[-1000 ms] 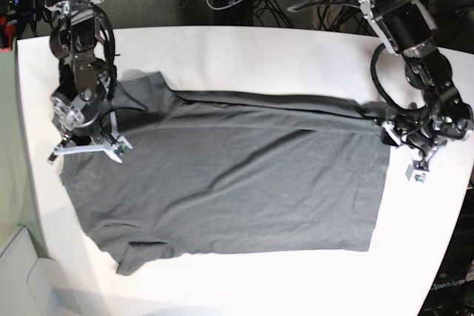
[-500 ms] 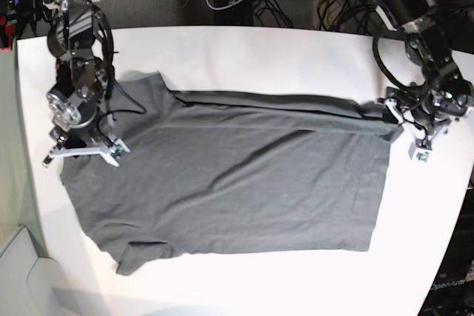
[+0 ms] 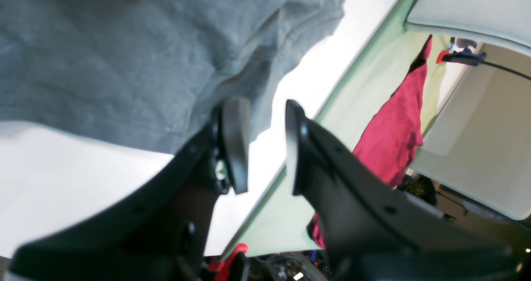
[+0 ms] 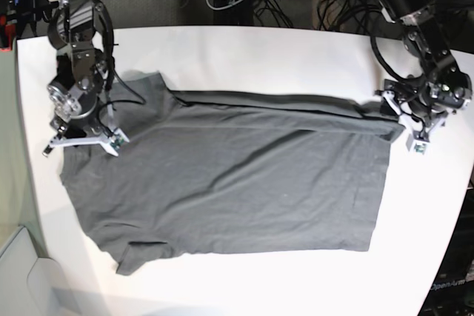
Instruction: Layout the t-shirt on the table in an organized manner, then fold the t-shirt properly
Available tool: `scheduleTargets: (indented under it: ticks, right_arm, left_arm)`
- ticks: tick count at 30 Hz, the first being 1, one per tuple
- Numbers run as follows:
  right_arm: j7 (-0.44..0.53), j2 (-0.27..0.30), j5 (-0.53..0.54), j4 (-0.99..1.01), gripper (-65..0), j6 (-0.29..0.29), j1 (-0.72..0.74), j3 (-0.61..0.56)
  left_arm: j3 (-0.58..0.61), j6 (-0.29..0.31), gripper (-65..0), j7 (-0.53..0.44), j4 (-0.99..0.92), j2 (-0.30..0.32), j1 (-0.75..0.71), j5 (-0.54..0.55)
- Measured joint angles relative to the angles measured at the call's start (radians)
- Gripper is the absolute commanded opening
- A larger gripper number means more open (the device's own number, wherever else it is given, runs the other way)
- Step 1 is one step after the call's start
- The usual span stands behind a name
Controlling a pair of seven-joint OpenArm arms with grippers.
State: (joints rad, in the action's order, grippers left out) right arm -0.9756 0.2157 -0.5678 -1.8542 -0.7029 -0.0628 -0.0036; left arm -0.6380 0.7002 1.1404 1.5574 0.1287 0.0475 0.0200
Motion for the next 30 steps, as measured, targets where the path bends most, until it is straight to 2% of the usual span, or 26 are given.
scheduleTargets:
  ticks: [5, 7, 11, 14, 19, 22, 30]
  right_arm:
    - [-0.014, 0.002, -0.003, 0.005, -47.1, -0.001, -0.027, 0.032]
    - [0.005, 0.003, 0.000, 0.005, -43.1, 0.000, -0.038, 0.047]
    - [-0.018, 0.003, -0.004, 0.005, -33.2, -0.001, -0.060, 0.077]
    - [-0.005, 0.002, -0.001, 0.005, -28.5, 0.000, -0.055, 0.076]
    - [-0.004, 0.002, 0.000, 0.005, -28.4, 0.000, -0.079, 0.084]
    - [0.000, 0.000, -0.001, 0.005, -28.4, 0.000, -0.076, 0.084]
    - [0.003, 0.000, 0.000, 0.005, -28.5, 0.000, -0.075, 0.084]
  left_arm:
    - [0.001, 0.000, -22.1, 0.000, 0.014, -0.010, -0.031, 0.006]
    - [0.001, 0.000, -22.1, 0.000, 0.040, -0.011, -0.060, 0.003]
    - [-0.002, 0.000, -22.0, -0.003, 0.070, -0.015, -0.080, 0.003]
    - [-0.029, 0.000, -22.0, -0.009, 0.065, -0.036, -0.080, 0.006]
    - [-0.070, 0.000, -22.0, -0.007, 0.061, -0.048, -0.068, -0.003]
    - [-0.072, 0.000, -22.0, -0.062, 0.060, -0.048, -0.048, 0.002]
    - [-0.067, 0.000, -22.0, -0.124, 0.028, -0.050, -0.039, 0.000]
